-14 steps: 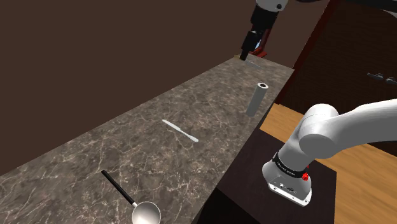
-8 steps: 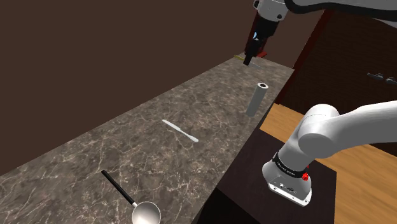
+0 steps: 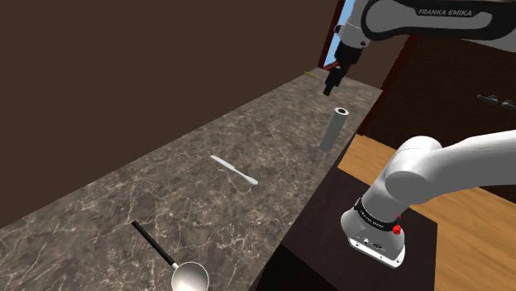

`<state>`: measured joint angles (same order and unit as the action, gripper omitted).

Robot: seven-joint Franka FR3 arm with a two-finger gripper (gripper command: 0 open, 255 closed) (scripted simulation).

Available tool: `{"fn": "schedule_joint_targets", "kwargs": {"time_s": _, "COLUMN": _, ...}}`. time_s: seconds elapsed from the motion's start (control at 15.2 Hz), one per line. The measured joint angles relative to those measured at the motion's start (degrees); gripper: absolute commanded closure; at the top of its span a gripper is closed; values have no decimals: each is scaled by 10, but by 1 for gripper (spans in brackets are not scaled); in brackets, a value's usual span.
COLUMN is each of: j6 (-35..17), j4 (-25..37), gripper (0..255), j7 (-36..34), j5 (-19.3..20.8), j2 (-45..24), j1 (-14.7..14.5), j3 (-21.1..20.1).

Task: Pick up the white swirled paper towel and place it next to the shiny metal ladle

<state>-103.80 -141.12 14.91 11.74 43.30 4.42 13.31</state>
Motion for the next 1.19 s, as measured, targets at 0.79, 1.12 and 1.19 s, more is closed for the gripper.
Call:
{"fn": "schedule_joint_targets", "kwargs": {"time_s": 0.79, "j6": -109, "j4": -33, "gripper": 0, "j7": 111, "j5": 56, "j2": -92, "j1": 47, "j3": 149}}
{"fn": "schedule_joint_targets", "kwargs": {"time_s": 1.12, "j6": -152, "j4": -60, "gripper": 0, "j7": 114, "j5": 62, "j2": -109, "j1": 49, "j3": 163}}
{"fn": "schedule_joint_targets", "kwargs": {"time_s": 1.19, "j6": -162, "j4": -67, "gripper": 0, "j7": 113, "j5": 63, "j2": -112, "j1": 49, "j3": 165}}
